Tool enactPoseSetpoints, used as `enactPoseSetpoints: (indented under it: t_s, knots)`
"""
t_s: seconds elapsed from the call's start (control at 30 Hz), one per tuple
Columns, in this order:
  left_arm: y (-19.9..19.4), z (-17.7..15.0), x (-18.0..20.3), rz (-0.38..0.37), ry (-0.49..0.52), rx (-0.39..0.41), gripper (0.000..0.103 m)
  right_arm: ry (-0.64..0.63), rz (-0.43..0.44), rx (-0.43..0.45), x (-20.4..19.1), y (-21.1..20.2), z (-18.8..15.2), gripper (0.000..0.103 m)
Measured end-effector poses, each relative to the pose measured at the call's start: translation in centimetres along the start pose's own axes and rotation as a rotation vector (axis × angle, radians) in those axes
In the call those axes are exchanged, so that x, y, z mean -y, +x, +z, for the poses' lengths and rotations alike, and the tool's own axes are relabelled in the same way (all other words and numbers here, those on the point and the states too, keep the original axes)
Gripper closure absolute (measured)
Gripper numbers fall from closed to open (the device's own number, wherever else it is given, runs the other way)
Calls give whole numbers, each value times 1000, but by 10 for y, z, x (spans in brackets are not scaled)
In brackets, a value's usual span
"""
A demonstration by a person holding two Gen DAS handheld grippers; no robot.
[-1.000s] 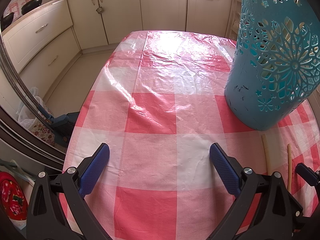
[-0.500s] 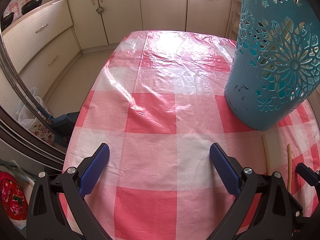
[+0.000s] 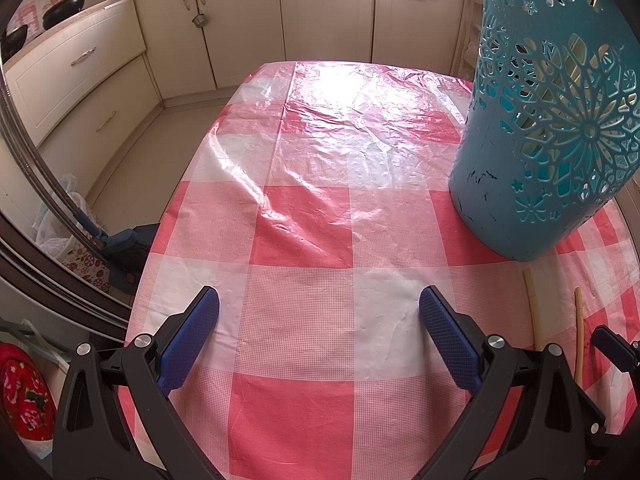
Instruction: Organize utensils
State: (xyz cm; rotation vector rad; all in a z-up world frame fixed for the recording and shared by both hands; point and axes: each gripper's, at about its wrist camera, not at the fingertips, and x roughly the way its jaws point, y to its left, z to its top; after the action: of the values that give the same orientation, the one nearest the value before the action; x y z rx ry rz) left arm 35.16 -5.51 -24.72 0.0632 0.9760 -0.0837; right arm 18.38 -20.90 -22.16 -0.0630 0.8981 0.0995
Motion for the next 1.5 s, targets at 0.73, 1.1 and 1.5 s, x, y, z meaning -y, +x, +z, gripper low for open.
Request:
enactPoseSetpoints:
  t_s: [0.73,1.1,1.5]
  knots:
    - [0,0,-1,0,0,0,7,6,-6,0,1,0,1,45]
    - [0,0,0,0,0,0,7,7,-5,0,1,0,1,44]
    - [0,0,-1,0,0,0,7,7,-4,1,0,0,1,44]
